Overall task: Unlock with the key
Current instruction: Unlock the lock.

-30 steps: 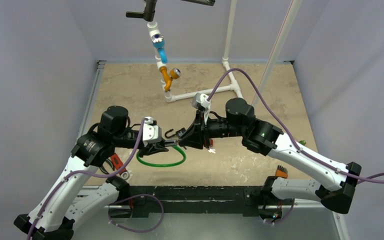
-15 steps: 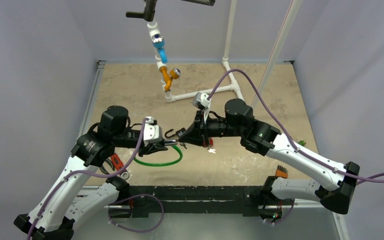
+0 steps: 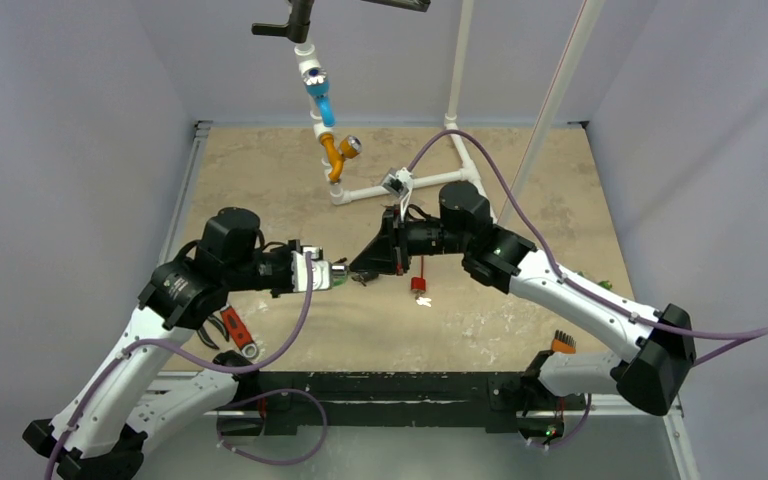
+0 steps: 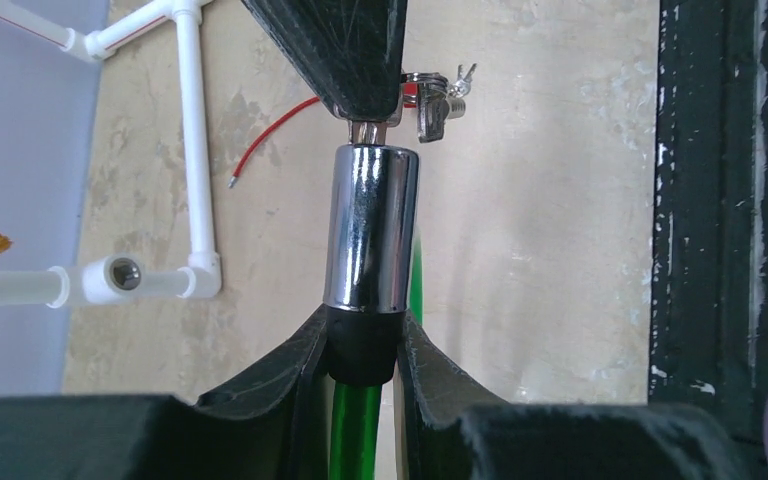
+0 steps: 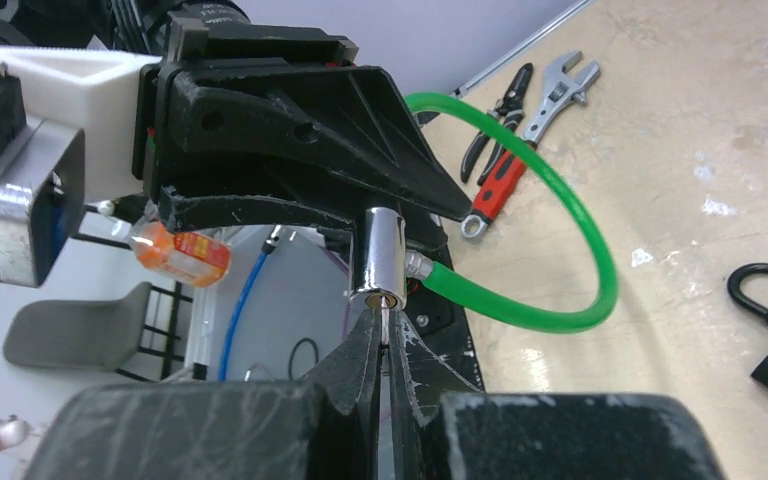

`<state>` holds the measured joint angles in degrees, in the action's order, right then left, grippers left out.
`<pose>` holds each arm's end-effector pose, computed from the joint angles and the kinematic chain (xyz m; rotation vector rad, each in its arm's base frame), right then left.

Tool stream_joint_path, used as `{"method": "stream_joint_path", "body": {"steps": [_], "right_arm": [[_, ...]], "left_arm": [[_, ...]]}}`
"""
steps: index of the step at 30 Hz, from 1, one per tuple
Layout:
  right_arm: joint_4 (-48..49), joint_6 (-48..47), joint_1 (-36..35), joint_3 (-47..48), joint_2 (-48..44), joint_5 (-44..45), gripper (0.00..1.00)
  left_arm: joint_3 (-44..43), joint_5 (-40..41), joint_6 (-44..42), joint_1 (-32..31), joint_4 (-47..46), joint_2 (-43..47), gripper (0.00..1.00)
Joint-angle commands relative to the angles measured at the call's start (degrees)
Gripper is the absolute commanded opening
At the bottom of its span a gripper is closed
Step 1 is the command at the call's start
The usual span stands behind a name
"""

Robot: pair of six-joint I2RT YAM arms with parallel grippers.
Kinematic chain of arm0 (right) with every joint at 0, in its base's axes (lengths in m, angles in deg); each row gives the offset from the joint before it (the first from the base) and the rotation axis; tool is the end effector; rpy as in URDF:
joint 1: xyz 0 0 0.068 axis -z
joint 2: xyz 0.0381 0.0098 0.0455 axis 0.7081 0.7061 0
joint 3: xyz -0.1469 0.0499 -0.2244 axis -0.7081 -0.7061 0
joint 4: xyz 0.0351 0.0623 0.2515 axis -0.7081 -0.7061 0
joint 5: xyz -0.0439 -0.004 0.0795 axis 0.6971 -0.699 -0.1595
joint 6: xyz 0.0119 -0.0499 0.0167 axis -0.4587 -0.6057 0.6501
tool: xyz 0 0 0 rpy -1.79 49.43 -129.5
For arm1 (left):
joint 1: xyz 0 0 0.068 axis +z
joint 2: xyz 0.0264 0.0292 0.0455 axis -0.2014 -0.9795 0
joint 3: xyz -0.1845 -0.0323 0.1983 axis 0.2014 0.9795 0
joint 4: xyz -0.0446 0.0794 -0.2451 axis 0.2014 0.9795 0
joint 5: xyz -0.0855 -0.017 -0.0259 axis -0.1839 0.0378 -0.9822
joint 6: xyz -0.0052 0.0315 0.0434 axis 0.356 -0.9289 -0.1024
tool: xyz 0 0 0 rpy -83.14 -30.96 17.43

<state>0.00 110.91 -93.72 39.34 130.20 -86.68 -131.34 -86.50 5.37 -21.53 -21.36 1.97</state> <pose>0.1756 0.2326 0.3623 -0.8320 1.8154 1.5396 0.1103 -0.0929 0.3685 1.5519 1.4778 -0.4521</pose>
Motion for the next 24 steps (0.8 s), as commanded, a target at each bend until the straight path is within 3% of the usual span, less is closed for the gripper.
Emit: {"method": "stream_joint_path", "body": {"steps": [1, 4, 10, 15, 24], "right_arm": [[6.5, 7.7, -0.3, -1.0, 0.6, -5.2, 0.0], [9.0, 11.9, 0.5, -1.3, 1.1, -6.7, 0.0], [8.0, 18.0, 1.9, -1.0, 2.9, -5.7, 0.0], [9.1, 22.8, 2.7, -2.3, 4.0, -5.1, 0.0], [26.6, 41.6, 7.0, -9.1, 5.5, -9.0, 0.0]], "left_arm": [[-3.2, 0.0, -6.8, -1.7, -9.9, 0.5, 0.0], [-1.2, 3.1, -10.0, -3.4, -11.4, 1.6, 0.0], [3.9, 18.5, -13.3, -12.3, -18.0, 4.2, 0.0], [4.4, 27.7, -12.3, -18.3, -19.6, 3.9, 0.0], [9.0, 33.9, -22.7, -22.6, -26.1, 4.8, 0.0]]}}
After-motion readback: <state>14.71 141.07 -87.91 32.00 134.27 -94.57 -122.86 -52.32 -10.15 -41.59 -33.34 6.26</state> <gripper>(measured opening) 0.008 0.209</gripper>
